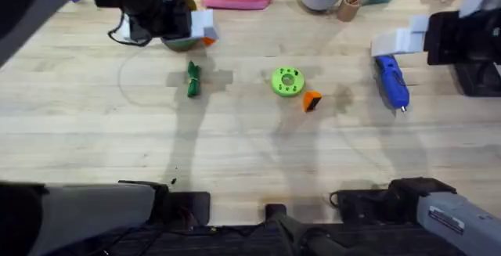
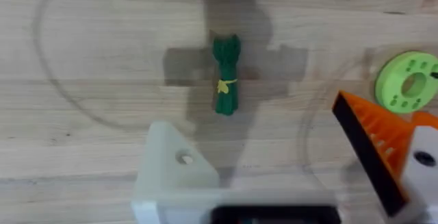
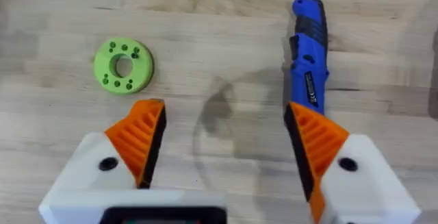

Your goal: Pick up the gripper from the table and insert it into the empty holder that is missing its gripper. Then pick up a screw, insert it into the mounting hole, and use the screwdriver to tighten it. Finally, clean up the table by picking up the vegetable and placing it into the bucket.

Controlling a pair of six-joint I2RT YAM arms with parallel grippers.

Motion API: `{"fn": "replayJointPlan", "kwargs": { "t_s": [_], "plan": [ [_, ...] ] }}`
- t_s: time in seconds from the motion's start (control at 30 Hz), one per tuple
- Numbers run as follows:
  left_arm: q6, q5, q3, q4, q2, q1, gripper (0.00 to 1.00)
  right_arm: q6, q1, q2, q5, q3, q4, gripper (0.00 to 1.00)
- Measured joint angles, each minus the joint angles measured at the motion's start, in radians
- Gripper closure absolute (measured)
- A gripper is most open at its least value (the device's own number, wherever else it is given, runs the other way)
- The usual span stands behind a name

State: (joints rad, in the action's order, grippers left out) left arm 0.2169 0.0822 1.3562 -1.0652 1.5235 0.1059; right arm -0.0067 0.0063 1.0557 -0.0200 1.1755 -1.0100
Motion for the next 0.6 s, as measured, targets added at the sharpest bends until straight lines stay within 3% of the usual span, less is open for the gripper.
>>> {"fn": "replayJointPlan", "kwargs": {
  "t_s": [0.37,0.47,0.6],
  "plan": [
    [-0.048,-0.004,0.108,-0.095,-0.155,0.0,0.015,0.0,0.0,0.0,0.0,0.0,0.0,0.007],
    [-0.054,-0.032,0.109,-0.135,-0.173,0.0,0.015,0.0,0.0,0.0,0.0,0.0,0.0,0.007],
    [-0.09,-0.101,0.109,-0.11,-0.165,0.0,0.015,0.0,0.0,0.0,0.0,0.0,0.0,0.007]
  ]
}}
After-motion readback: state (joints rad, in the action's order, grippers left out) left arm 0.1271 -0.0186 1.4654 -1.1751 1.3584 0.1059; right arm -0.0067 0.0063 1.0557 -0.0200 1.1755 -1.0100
